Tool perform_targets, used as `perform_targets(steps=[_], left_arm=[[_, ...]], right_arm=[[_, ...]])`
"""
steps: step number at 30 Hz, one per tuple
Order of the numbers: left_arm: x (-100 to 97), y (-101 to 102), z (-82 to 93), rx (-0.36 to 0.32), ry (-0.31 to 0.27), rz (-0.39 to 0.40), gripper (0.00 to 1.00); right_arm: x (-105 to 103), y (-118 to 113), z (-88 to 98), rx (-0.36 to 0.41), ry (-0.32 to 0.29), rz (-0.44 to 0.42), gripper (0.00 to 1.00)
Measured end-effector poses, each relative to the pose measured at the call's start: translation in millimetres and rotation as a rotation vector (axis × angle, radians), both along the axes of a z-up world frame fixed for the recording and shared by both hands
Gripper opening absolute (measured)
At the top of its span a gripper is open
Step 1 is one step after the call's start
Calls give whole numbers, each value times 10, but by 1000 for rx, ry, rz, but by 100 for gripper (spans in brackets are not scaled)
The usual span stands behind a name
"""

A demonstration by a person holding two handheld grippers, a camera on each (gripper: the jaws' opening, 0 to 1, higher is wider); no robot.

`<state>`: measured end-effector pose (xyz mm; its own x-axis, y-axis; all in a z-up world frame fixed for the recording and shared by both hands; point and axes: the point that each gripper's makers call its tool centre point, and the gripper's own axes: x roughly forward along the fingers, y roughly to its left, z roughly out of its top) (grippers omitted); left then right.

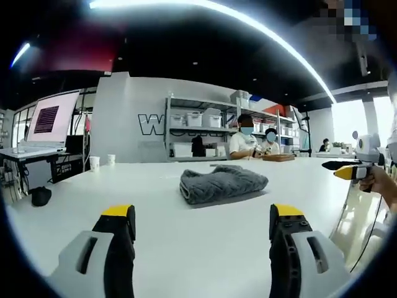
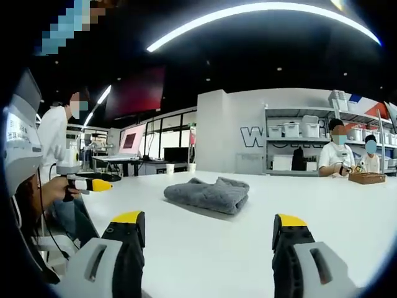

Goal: Open the folded towel by lifting each exposed corner and separating the folded layers until the towel lies flat within the target outline without major curled edges

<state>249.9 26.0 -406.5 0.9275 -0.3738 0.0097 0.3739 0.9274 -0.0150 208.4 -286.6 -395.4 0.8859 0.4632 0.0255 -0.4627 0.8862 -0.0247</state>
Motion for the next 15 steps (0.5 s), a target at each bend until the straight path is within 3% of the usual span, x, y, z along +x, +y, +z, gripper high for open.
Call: perform_targets(steps=[15], left_arm=[[-3,5,-80,18,28,5,88]], right_arm=[[28,-5,-66,-7,14,-2,83]])
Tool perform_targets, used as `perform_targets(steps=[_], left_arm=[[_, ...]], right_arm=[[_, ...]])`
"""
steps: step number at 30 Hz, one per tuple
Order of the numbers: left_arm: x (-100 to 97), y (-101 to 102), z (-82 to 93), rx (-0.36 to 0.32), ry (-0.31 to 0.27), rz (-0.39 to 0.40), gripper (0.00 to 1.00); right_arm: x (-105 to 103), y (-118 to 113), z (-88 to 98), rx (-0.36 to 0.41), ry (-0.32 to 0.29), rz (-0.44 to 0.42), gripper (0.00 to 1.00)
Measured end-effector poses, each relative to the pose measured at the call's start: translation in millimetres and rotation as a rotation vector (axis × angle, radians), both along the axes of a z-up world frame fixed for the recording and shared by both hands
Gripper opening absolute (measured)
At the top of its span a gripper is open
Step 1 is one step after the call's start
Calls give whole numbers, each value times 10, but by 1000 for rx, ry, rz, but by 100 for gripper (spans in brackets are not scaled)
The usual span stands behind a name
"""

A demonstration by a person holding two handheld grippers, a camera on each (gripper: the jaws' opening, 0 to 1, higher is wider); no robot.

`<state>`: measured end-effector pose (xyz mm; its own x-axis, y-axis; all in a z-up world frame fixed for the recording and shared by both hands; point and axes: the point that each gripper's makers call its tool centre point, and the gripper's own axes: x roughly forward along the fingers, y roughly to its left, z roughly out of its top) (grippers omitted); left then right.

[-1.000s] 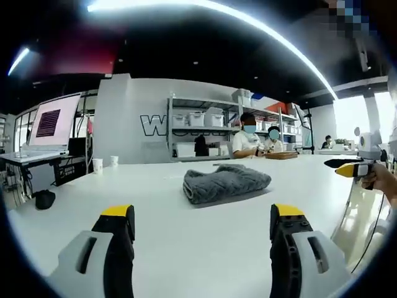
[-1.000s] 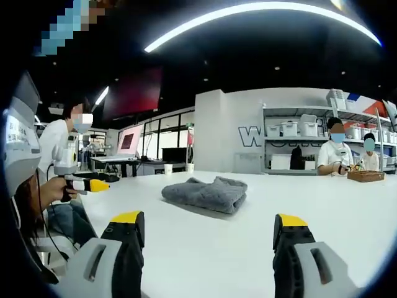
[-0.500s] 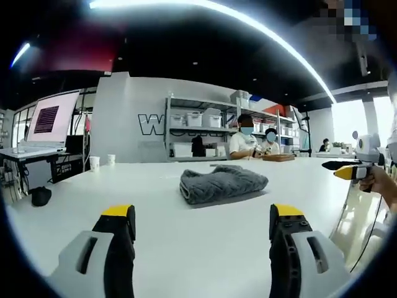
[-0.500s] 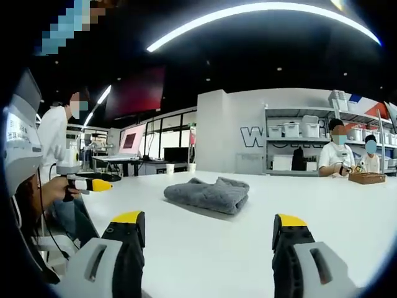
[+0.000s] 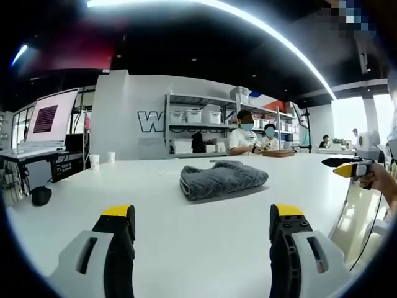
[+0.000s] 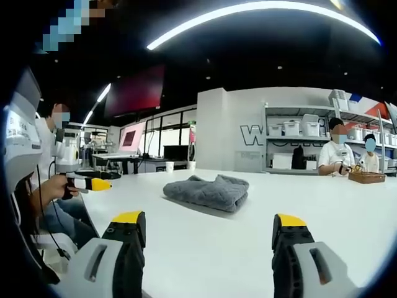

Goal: Open the folded towel by lifting each exposed corner and separating the folded layers until the towel lies flat within the target outline without major curled edges

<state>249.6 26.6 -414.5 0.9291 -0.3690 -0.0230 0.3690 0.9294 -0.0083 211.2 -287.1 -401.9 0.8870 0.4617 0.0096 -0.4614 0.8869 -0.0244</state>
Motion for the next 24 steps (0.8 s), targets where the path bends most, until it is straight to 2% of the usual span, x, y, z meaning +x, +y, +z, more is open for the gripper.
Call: perform_targets(steps=[10,14,17,24], left_arm=[[5,2,-19,0,8,1,87],[17,3,-3,4,1,1,87],[25,24,32,8,-27,17,89],[25,41,43,13,-32,24,88]], right_arm=[[2,-6,-28,1,4,-4,82],[8,-21,-27,-1,2,-10,82],[13,-35,-28,-4,2,-14,82],[21,-64,-23,-5,1,-22,82]])
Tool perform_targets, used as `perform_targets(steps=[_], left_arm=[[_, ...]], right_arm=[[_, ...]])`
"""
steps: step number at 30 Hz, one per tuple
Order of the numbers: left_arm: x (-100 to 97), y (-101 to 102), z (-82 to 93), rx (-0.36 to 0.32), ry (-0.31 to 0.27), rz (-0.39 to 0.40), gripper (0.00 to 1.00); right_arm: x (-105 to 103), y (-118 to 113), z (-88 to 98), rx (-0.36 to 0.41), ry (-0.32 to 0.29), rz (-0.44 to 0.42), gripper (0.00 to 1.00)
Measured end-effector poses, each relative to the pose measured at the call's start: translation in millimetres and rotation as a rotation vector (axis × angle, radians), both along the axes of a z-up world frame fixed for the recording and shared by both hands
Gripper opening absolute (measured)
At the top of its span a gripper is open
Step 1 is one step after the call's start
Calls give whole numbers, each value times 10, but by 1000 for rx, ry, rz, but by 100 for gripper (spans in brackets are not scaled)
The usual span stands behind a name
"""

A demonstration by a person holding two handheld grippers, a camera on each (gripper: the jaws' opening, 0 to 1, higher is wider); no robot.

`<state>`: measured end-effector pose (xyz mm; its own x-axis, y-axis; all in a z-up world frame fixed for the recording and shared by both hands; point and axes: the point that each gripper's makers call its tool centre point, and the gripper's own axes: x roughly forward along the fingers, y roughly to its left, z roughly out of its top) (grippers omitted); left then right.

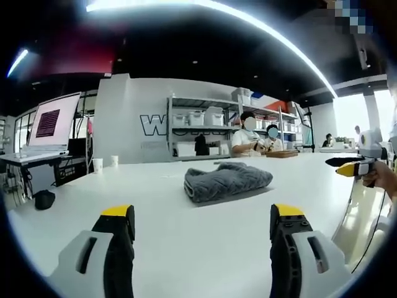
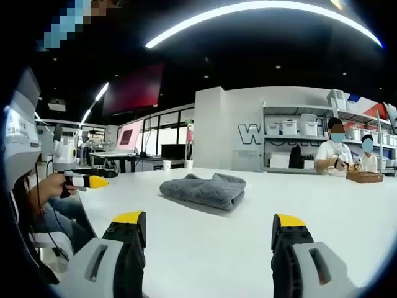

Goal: Open the folded towel by lifting each exposed corner and separating the folded layers until the towel lies flat within the target outline without major curled edges

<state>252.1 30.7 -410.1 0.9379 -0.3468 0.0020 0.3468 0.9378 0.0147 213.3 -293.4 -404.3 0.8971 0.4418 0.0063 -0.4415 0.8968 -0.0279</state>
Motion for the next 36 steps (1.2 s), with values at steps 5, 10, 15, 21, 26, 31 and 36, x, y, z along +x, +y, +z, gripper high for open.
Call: perform_targets(steps=[5,10,15,21,26,31,36], left_arm=[[-10,-14,-11,5,9,-9,87],[-20,-9,-11,3,9,-9,87],[-27,18,12,10,-21,-9,87],[5,39,42,7,-29,-12,86],[8,31,44,3,-26,-15,86],[11,25,8,6,-11,-18,86],[34,46,11,5,-3,-17,85]], right_arm=[[3,36,10,0,-3,8,82],[-6,49,3,-7,-1,10,82],[-7,16,3,-19,-1,-1,82],[25,-21,95,-25,-28,-13,82],[39,12,91,-33,-25,-2,82],[62,30,49,-35,-10,4,81],[93,7,63,-39,-12,2,80]])
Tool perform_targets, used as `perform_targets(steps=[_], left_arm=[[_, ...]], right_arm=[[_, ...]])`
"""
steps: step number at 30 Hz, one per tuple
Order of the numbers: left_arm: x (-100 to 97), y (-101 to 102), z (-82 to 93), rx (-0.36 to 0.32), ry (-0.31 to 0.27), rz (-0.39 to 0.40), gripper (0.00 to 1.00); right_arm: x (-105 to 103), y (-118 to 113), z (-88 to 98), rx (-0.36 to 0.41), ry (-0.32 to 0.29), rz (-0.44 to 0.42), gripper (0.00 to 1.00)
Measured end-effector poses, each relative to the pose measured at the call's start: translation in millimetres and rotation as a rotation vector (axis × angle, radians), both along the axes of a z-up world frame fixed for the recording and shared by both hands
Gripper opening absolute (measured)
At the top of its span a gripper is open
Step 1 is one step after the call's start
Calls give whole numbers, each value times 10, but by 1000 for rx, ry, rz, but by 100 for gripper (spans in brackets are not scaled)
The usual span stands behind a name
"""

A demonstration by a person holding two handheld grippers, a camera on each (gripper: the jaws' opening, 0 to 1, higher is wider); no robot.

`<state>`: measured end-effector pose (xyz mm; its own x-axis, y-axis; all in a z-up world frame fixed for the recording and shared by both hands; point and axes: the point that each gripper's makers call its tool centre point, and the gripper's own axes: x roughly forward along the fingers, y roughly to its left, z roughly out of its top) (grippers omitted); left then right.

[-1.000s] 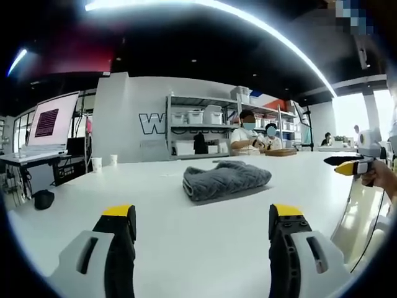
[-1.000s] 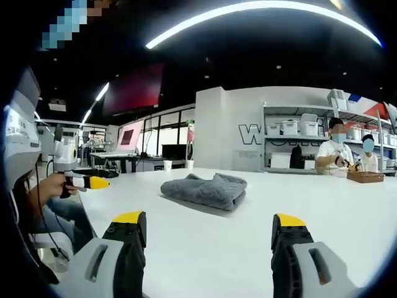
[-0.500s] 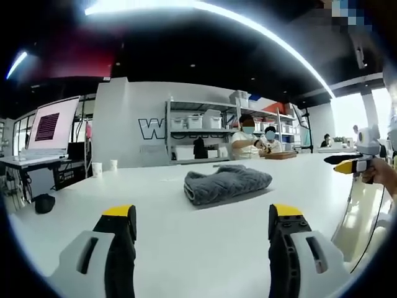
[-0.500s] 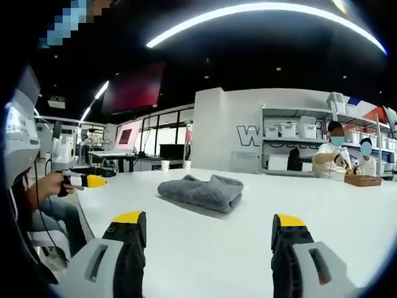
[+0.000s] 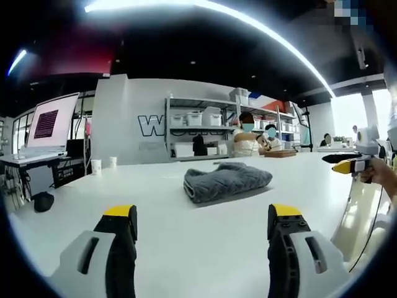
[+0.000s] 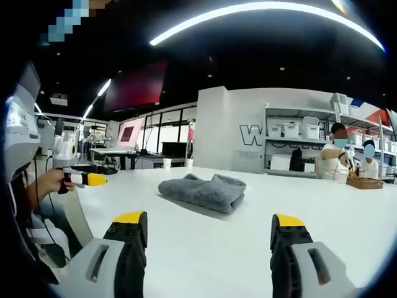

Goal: Open the folded towel by lifting each exposed corner and separating the folded layers until the towel lies flat within the target outline without major curled edges

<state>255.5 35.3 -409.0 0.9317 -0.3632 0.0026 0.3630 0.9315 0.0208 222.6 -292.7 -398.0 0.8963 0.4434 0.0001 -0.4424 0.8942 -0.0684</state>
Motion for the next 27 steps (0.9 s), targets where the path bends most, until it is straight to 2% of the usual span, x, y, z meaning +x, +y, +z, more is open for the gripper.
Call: perform_targets(steps=[8,11,14,22,27], left_arm=[[80,16,34,52,0,-7,85],[87,-15,114,41,-33,-25,85],[98,-29,147,36,-36,-39,84],[180,-12,74,80,-3,-46,83],[225,-30,73,68,6,-65,80]], right_arm=[[110,2,23,-27,3,14,79],[140,48,39,-36,2,33,78],[174,89,59,-47,-4,42,77],[245,151,78,-61,-1,62,78],[284,121,58,-95,-2,49,77]])
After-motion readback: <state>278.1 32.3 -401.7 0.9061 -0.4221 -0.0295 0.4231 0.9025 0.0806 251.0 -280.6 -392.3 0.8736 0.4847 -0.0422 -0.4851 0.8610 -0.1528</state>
